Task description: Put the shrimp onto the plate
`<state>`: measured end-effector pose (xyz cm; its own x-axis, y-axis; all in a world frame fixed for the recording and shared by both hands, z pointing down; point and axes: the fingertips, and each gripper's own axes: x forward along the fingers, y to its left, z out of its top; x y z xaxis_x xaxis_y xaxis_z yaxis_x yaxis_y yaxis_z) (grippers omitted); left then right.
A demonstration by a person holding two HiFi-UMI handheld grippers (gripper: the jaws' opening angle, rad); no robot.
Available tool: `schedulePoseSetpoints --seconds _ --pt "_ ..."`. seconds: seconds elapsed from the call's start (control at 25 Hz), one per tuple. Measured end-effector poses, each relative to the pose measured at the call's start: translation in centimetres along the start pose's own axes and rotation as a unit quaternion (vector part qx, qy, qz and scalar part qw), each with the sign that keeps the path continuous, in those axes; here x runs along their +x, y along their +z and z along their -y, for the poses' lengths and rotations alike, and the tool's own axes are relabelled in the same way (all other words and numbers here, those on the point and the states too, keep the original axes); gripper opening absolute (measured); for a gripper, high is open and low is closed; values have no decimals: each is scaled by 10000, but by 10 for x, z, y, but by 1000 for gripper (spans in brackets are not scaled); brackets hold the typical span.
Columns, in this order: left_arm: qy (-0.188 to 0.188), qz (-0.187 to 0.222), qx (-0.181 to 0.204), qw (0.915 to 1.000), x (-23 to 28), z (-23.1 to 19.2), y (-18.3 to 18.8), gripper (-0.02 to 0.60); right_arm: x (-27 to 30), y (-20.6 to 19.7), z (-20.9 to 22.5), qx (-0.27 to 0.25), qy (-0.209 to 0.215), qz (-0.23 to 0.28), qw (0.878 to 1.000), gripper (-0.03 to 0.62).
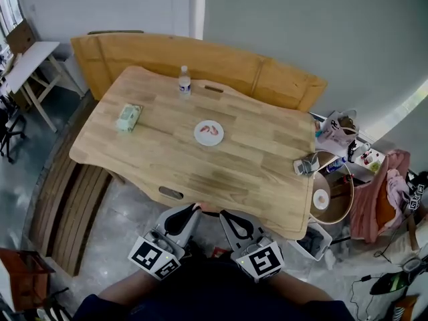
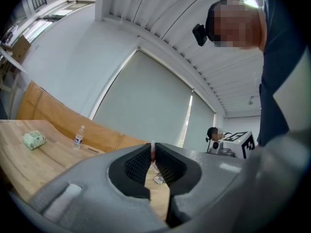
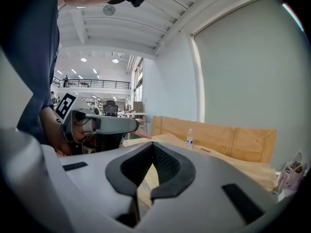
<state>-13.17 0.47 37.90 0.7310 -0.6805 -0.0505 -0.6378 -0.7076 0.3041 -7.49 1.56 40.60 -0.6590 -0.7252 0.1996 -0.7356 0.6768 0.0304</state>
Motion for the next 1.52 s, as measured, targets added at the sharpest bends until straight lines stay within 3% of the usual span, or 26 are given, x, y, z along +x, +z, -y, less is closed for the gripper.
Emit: schedulePoseSetpoints --seconds 0.44,0.92,1.32,1.52 --pt "295 -51 -160 9994 30 -36 -2 32 33 4 28 15 259 36 9997 9" --pt "870 -360 -614 9937 110 -94 -32 32 58 4 104 -38 535 -8 9986 9" --pt "1379 -645 -939 9839 169 -163 -64 32 79 -13 159 64 586 -85 9982 9" --pt "1621 -911 -1321 9736 195 -206 -100 32 85 -20 178 42 579 -132 9982 9"
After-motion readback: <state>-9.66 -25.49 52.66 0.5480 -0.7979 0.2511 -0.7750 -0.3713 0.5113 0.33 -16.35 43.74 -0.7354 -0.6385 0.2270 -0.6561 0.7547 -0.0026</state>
